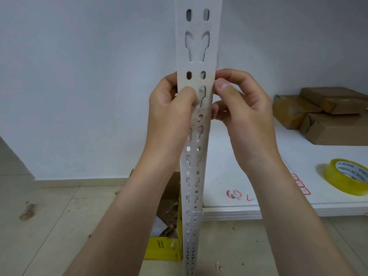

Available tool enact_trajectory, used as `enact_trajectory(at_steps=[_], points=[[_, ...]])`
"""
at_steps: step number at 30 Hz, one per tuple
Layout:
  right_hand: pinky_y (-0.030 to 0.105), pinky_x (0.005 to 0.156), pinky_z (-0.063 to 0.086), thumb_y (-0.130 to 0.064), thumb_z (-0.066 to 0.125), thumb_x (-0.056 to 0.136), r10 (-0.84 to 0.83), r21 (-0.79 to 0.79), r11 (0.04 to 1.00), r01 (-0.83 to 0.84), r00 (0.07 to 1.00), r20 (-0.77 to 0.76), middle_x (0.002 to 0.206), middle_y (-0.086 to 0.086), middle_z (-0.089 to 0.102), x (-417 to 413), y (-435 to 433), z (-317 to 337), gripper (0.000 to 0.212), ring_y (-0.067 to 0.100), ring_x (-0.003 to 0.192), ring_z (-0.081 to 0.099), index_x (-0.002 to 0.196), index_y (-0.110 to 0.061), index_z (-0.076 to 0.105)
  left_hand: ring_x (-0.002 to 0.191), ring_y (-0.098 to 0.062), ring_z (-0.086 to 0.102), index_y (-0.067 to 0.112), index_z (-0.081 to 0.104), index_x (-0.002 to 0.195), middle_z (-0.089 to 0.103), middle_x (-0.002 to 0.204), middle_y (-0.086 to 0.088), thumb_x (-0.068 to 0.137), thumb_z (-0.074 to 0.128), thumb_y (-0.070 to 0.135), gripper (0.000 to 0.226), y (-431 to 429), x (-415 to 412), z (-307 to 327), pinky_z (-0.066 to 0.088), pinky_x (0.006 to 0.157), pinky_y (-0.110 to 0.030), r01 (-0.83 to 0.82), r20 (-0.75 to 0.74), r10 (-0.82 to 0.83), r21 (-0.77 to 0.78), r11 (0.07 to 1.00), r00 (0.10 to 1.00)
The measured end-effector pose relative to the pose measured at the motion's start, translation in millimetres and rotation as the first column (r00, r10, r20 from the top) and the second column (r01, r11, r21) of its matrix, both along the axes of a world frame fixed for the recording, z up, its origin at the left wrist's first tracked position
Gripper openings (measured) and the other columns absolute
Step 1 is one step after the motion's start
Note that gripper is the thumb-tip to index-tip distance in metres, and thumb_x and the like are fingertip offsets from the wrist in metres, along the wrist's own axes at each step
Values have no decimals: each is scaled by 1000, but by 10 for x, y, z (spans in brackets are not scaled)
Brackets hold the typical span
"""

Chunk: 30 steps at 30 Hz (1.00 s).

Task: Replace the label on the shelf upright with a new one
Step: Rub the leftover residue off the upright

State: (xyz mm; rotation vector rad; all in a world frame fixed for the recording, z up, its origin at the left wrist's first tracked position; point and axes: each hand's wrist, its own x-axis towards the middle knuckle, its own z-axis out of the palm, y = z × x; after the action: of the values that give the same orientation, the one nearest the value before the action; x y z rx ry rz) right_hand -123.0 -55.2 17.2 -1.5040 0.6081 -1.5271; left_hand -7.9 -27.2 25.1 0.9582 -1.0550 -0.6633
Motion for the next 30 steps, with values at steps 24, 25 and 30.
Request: enact_trajectory(at_steps=[24, 25, 30], points=[[30, 69, 54, -21, 54, 105, 16, 19, 1000, -16, 1000, 12, 105, 6, 78, -16, -20, -20, 18, 16, 67, 60, 109, -16, 71, 59, -1, 55, 7, 60, 104, 56, 76, 9, 97, 53, 15, 13, -24, -116, 107, 47, 53, -17, -119, 57, 115, 60, 991, 992], [30, 69, 54, -21, 54, 105, 15, 21, 1000, -15, 1000, 12, 105, 6, 78, -16, -22, -21, 19, 17, 67, 60, 110, -16, 71, 61, -2, 56, 7, 61, 105, 57, 77, 8, 97, 53, 15, 14, -18, -116, 109, 48, 54, -18, -115, 64, 111, 65, 991, 992], [32, 69, 54, -20, 53, 106, 18, 28, 999, -19, 1000, 15, 105, 6, 78, -17, -14, -13, 19, 19, 69, 60, 109, -14, 71, 72, -12, 63, 5, 62, 109, 65, 86, -5, 89, 51, 13, 24, 5, -110, 93, 62, 65, -43, -83, 69, 77, 81, 993, 995]])
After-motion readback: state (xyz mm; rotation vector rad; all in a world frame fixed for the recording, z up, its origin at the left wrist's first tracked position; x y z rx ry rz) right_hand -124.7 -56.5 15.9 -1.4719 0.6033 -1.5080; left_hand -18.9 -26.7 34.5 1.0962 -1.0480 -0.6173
